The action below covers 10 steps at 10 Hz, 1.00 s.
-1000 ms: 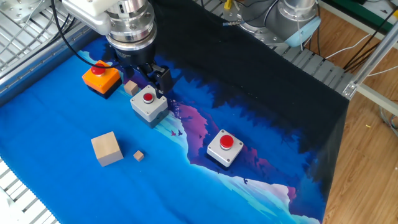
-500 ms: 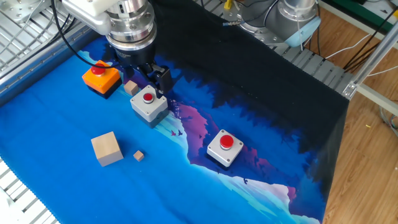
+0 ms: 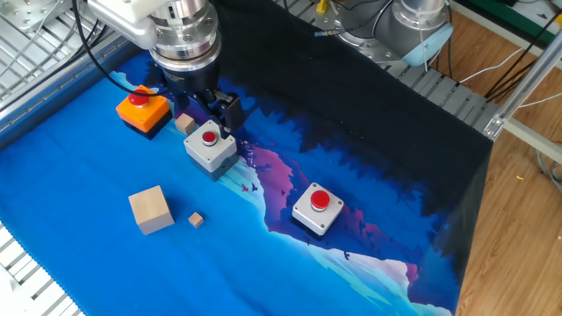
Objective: Press three buttons from left to right in sequence
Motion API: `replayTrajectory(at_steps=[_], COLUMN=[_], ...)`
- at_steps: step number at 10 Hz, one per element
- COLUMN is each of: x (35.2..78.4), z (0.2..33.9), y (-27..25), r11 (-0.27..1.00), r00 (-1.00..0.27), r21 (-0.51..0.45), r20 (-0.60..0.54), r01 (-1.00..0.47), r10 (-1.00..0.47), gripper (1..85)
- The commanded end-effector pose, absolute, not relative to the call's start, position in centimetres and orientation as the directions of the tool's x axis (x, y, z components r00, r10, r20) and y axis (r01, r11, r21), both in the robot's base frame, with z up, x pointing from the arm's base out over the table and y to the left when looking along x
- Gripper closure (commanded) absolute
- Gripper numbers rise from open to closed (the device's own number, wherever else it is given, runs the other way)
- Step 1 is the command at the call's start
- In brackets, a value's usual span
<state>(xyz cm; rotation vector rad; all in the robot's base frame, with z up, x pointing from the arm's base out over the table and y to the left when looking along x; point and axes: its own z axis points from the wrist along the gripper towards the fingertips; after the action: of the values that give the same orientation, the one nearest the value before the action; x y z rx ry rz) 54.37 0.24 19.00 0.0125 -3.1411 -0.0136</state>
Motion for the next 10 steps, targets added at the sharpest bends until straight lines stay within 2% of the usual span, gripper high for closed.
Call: replayTrajectory(at_steps=[1, 2, 10], x=[54.4, 61.4, 61.5], z=[19.0, 20.1, 19.7], y=[0.5, 2.3, 2.4], r11=[1.000, 0.994, 0.994], r00=[-1.000, -0.958, -0.958], r21=[0.009, 0.053, 0.055], r20=[0.000, -0.277, -0.277], r01=[-0.008, -0.097, -0.096], r10=[-0.008, -0.079, -0.077], gripper=[1.7, 84.7, 84.7])
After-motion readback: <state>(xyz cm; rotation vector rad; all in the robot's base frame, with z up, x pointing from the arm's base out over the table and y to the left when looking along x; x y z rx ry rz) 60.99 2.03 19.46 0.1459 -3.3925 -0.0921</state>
